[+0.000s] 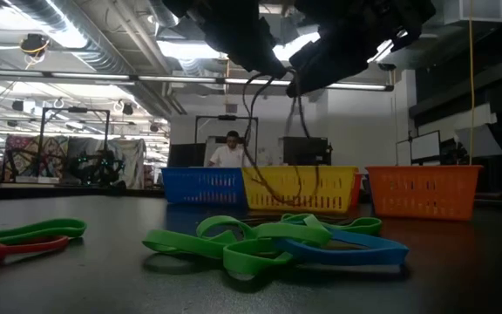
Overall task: Sort rubber bands into baskets
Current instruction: Put the violet rubber band into the pink basket
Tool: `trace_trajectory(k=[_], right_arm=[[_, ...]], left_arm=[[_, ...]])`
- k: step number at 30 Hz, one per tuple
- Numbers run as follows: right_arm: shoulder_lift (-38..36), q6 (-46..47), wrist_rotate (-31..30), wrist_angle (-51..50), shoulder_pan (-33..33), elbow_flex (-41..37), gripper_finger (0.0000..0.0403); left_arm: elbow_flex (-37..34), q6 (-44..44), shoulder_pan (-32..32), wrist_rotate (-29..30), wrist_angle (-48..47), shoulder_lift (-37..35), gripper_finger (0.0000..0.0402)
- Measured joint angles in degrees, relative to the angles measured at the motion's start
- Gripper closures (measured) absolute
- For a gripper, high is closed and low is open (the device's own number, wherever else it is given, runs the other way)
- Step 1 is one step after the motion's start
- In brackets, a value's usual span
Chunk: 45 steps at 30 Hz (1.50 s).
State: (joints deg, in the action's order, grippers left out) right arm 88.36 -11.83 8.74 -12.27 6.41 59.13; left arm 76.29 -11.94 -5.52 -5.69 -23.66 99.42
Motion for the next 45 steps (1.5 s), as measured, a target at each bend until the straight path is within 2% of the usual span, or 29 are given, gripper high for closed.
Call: trace_trajectory(k=[2, 4, 8, 12, 17, 28, 31, 36, 39, 42, 45], right_arm=[[0.00, 0.00, 0.02, -0.02, -0.01, 0.00, 0.0381], [0.00, -0.01, 0.04, -0.30, -0.01, 0.00, 0.0393], [0.00, 0.02, 0.06, -1.89, -0.01, 0.00, 0.0380], [0.00, 0.02, -0.66, -4.08, -0.01, 0.00, 0.0397], [0.00, 1.25, -3.69, -7.91, -0.01, 0.00, 0.0393], [-0.02, 1.57, -4.07, -10.69, -0.01, 0.07, 0.0400], [-0.02, 1.57, -4.07, -10.71, -0.01, 0.07, 0.0401], [-0.03, 1.57, -4.09, -11.23, -0.06, 0.04, 0.0401], [-0.03, 1.55, -4.09, -11.16, -0.06, 0.04, 0.0401], [-0.07, 1.55, -4.09, -11.23, -0.03, 0.04, 0.0402], [-0.07, 1.55, -4.09, -11.13, -0.03, 0.04, 0.0402]], left_arm=[[0.00, 0.00, 0.00, 0.00, -0.15, 0.00, 0.0397], [0.00, 0.00, -0.07, 0.02, -1.17, 0.00, 0.0397], [0.00, 1.26, -0.07, 0.02, -4.14, 0.00, 0.0397], [0.00, 1.84, -0.08, 0.10, -7.55, -0.01, 0.0397], [0.00, 1.97, -0.07, 0.22, -10.91, -0.02, 0.0396], [0.02, 4.12, -0.09, 0.59, -13.39, -0.02, 0.0395], [0.02, 4.86, -0.09, 1.40, -13.39, -0.02, 0.0381], [0.00, 4.83, -0.13, 2.47, -14.08, 0.67, 0.0333], [0.00, 4.59, -0.13, 2.62, -15.26, 1.13, 0.0323], [0.00, 4.57, -0.11, 2.67, -15.67, 1.68, 0.0336], [0.00, 4.57, -0.11, 2.67, -16.44, 1.68, 0.0365]])
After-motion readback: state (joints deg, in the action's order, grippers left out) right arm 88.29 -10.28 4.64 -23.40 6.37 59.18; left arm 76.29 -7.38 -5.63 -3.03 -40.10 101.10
